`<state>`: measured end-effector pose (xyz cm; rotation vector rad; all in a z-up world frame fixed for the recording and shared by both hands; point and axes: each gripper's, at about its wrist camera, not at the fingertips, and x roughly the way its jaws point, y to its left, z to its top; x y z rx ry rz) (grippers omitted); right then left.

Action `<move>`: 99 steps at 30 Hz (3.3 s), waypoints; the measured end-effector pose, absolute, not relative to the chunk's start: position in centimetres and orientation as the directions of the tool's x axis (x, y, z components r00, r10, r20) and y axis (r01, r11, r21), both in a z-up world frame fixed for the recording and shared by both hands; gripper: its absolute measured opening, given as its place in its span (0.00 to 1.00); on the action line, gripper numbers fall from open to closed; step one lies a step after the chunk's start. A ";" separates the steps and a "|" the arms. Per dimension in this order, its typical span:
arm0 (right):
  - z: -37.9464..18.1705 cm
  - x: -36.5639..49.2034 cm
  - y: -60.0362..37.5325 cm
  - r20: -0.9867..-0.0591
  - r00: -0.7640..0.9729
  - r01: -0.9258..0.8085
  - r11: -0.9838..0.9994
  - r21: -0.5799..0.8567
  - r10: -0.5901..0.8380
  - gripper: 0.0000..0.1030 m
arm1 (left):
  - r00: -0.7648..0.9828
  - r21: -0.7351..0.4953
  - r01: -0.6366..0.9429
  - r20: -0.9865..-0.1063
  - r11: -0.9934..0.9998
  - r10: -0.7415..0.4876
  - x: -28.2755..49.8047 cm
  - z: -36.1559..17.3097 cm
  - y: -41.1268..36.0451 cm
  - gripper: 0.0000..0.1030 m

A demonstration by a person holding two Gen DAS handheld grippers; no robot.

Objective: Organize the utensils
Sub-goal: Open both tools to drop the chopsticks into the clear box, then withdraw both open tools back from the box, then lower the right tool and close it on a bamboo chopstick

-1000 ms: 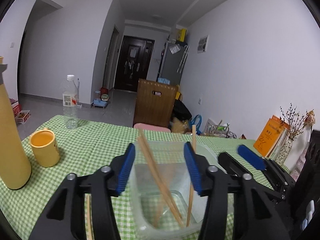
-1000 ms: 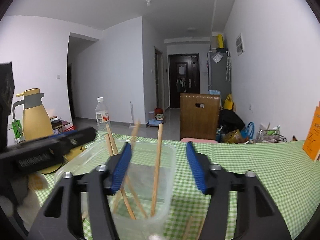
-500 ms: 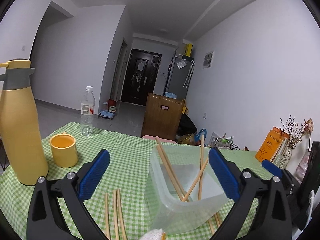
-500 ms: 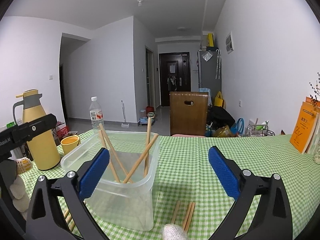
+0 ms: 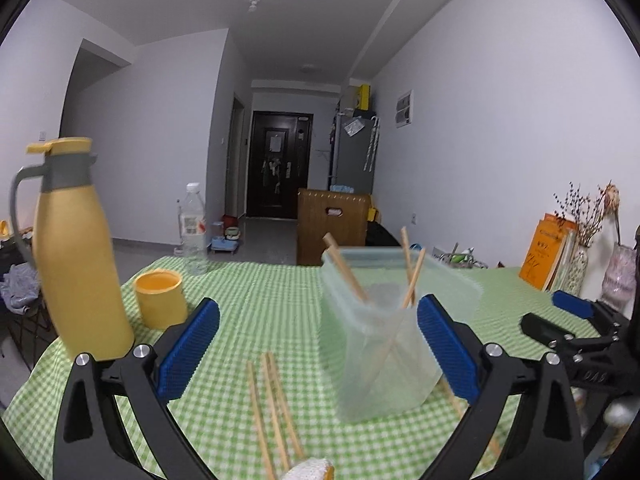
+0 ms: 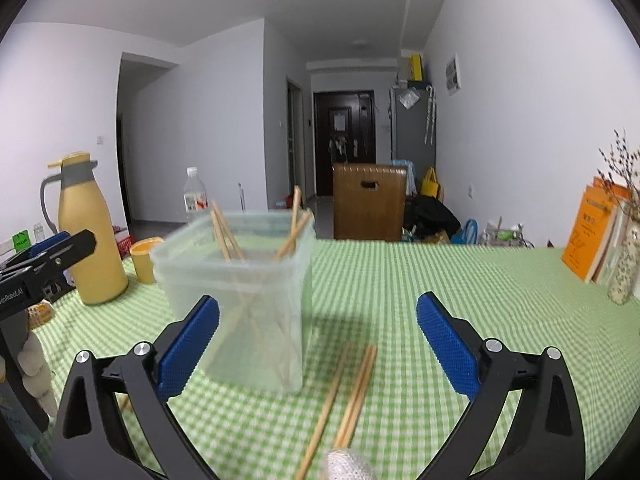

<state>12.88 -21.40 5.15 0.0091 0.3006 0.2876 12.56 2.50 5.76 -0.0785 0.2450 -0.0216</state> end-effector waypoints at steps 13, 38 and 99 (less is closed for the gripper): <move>-0.9 12.3 -23.1 -0.361 0.919 -0.160 0.987 0.029 0.160 0.92 | 0.959 0.008 -0.073 -0.274 0.997 0.072 11.6 -1.0 3.0 0.93; -1.7 16.9 -23.5 -0.643 0.751 -0.185 0.983 0.010 0.148 0.59 | 0.971 -0.026 -0.107 -0.219 0.994 0.099 11.0 -0.5 3.9 0.93; -4.0 27.1 -22.6 -0.855 0.487 -0.107 0.983 0.146 0.180 0.06 | 0.979 -0.091 -0.087 -0.189 0.992 0.068 10.2 0.2 4.8 0.93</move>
